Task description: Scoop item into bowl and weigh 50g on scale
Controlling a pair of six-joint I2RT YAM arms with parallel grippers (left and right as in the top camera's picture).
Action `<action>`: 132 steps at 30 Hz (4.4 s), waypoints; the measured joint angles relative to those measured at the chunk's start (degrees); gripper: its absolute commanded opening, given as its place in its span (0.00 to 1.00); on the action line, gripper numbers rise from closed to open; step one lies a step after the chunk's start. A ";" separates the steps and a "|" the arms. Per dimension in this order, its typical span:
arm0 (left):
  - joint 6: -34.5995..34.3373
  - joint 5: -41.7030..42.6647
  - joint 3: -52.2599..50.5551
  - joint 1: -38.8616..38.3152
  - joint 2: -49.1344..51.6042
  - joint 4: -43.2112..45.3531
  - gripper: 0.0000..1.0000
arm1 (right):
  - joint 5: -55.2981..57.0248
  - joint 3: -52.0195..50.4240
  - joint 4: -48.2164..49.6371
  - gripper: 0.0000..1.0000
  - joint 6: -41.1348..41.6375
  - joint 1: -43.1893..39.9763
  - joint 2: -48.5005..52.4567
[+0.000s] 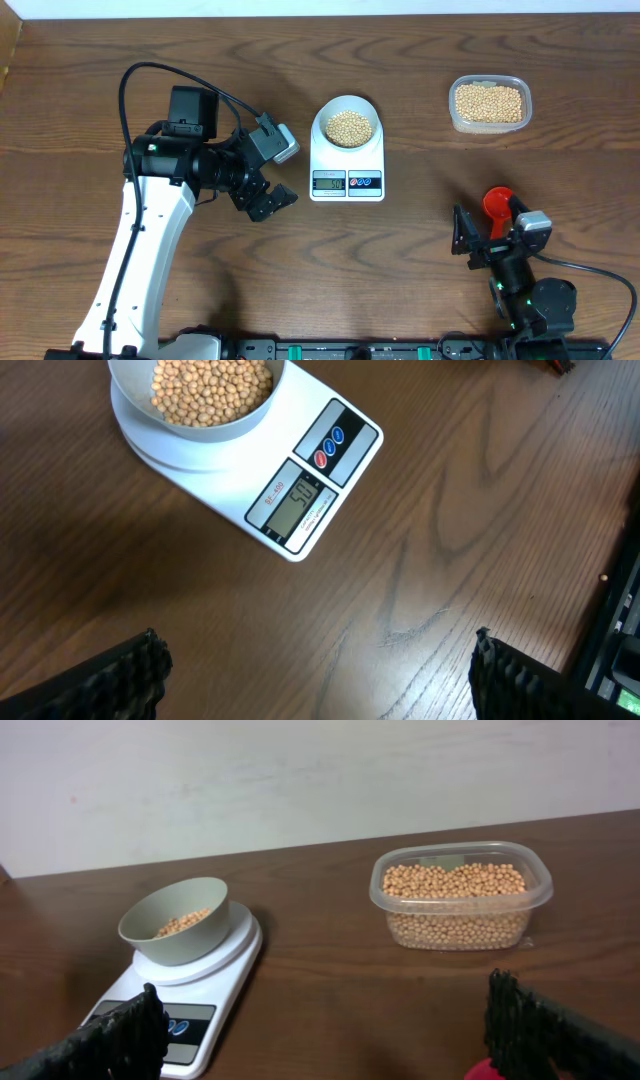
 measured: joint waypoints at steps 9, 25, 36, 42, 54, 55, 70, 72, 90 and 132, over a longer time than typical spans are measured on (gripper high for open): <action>0.00 -0.02 0.00 0.00 0.00 0.00 0.98 | 0.48 0.00 -0.04 0.99 -0.17 0.44 -0.46; 0.00 0.00 0.00 0.00 0.00 -0.02 0.98 | 1.16 0.00 -0.11 0.99 -10.34 0.44 -0.46; 0.00 -0.02 0.00 0.00 0.00 -0.02 0.98 | 1.57 0.00 -0.20 0.99 -11.56 0.44 -0.46; 0.00 -0.02 0.00 0.00 0.00 -0.02 0.98 | 1.77 0.00 -0.22 0.99 -15.23 0.44 -0.46; 0.00 0.00 0.00 0.00 0.00 0.00 0.98 | 3.45 0.00 -0.33 0.99 -18.36 0.44 -0.46; 0.00 -0.02 0.00 0.00 0.00 0.00 0.98 | 3.61 0.00 -0.35 0.99 -18.47 0.44 -0.46; 0.00 0.00 0.00 0.00 0.00 -0.02 0.98 | 7.30 0.00 -0.48 0.99 -17.55 0.44 -0.46; 0.00 -0.02 0.00 0.00 0.00 0.00 0.98 | 7.93 0.00 -0.48 0.99 -17.29 0.44 -0.46; 0.00 0.00 0.00 0.00 0.00 0.00 0.98 | 11.32 0.00 -0.37 0.99 -14.40 0.44 -0.46; 0.00 -0.02 0.00 0.00 0.00 -0.02 0.98 | 11.37 0.00 -0.37 0.99 -14.91 0.44 -0.46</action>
